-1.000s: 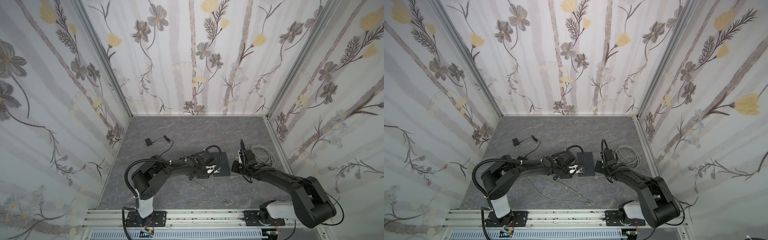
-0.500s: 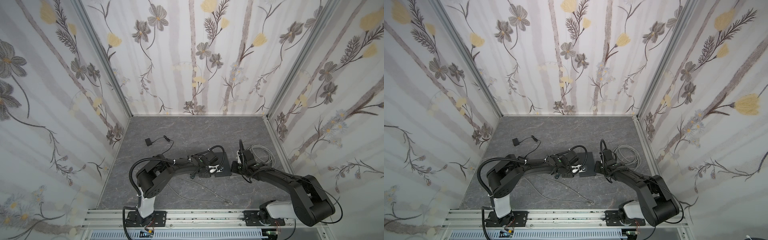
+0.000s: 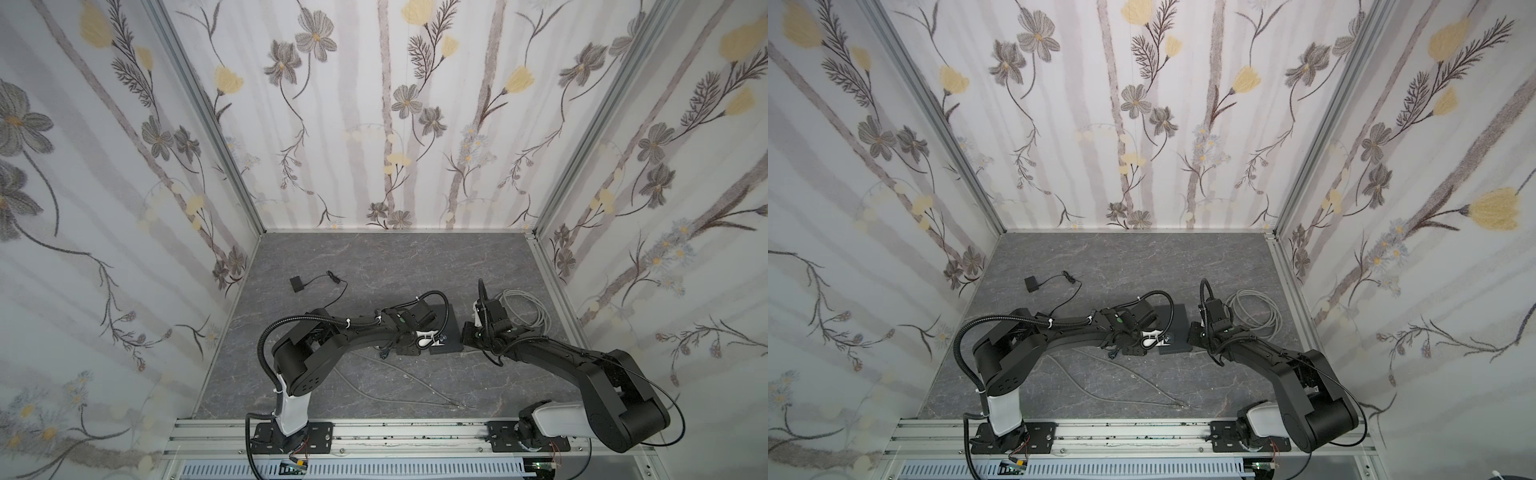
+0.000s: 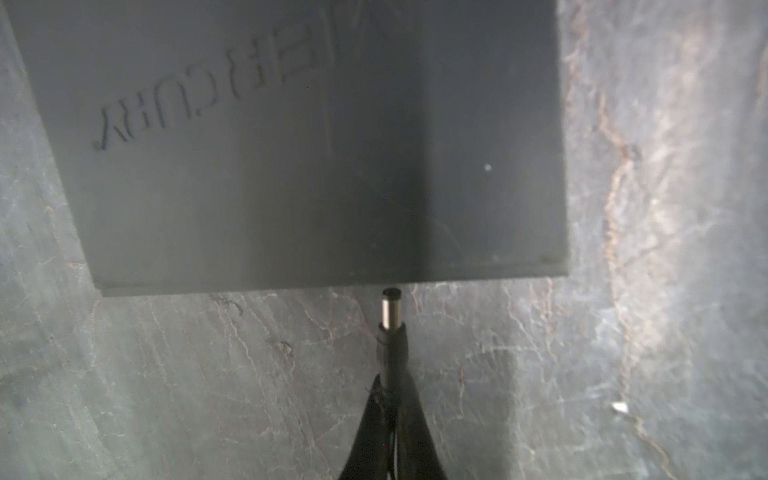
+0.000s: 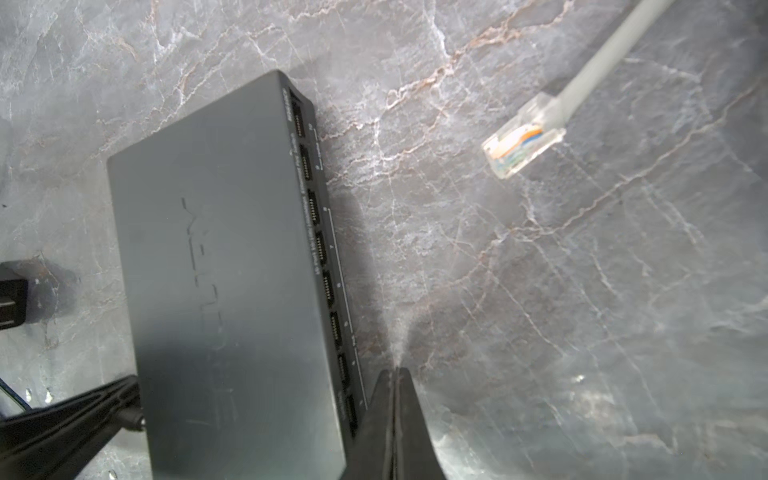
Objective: Insert the plug into the switch port
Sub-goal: 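Push the barrel plug into the box's side port with the left gripper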
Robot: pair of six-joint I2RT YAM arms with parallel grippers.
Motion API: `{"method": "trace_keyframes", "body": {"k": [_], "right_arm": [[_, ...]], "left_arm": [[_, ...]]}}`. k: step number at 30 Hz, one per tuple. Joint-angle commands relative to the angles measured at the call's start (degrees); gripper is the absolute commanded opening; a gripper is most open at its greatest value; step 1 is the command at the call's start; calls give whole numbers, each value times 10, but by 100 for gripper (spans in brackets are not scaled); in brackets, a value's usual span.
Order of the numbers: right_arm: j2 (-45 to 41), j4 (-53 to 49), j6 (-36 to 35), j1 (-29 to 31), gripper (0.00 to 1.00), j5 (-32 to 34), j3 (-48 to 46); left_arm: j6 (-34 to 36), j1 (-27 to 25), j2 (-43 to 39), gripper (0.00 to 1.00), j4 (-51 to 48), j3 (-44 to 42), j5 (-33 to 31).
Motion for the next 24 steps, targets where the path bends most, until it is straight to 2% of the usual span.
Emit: {"method": "trace_keyframes", "body": {"k": [1, 9, 24], "right_arm": [[-4, 24, 4, 1, 6, 0, -2], [-8, 32, 17, 5, 5, -5, -7], [1, 55, 40, 34, 5, -31, -10]], "left_arm": [[14, 0, 0, 0, -133, -10, 46], [10, -2, 9, 0, -170, 10, 63], [-22, -5, 57, 0, -186, 48, 24]]}}
